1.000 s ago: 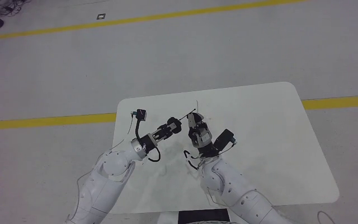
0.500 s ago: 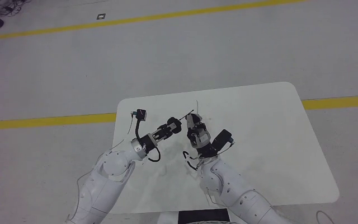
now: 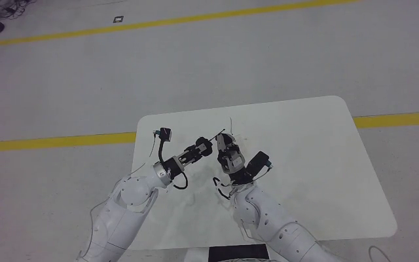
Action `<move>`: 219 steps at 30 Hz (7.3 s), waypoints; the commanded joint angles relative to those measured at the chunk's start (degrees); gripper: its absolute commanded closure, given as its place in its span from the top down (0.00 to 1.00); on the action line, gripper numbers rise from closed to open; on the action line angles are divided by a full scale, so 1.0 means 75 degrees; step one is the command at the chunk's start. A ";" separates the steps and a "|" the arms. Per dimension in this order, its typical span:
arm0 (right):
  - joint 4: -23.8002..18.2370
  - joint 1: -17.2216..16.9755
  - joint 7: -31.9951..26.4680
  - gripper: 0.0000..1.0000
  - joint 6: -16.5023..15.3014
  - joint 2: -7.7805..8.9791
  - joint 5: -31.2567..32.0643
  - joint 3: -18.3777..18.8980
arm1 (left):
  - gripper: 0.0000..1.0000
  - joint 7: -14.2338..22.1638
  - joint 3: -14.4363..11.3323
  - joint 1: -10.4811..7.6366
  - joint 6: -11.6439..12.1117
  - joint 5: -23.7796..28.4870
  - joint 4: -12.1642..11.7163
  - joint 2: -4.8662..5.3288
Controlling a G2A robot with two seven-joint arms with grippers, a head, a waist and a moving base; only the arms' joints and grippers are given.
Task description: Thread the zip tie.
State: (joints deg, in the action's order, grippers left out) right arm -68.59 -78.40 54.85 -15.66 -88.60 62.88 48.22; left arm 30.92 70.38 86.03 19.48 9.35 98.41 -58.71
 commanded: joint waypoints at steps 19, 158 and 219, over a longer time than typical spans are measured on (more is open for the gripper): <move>0.0144 -0.0022 0.0056 0.28 0.0118 -0.0058 0.0178 0.0088 | 0.00 -0.0203 -0.0084 0.0026 -0.0095 -0.0096 0.0099 -0.0012; -0.0331 -0.0975 0.1992 1.00 0.0680 0.0712 0.3409 0.1773 | 0.00 -0.0377 -0.0276 0.0200 -0.1247 0.4703 0.1315 -0.0294; 0.2180 0.1893 0.2413 1.00 0.1738 -0.0018 0.3156 0.0102 | 0.00 -0.0227 -0.0195 0.0401 -0.1101 0.5125 0.1311 -0.0303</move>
State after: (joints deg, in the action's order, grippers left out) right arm -51.84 -63.98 73.32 -2.93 -88.84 86.25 48.80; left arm 29.22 68.92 89.03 11.23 47.79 108.24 -60.98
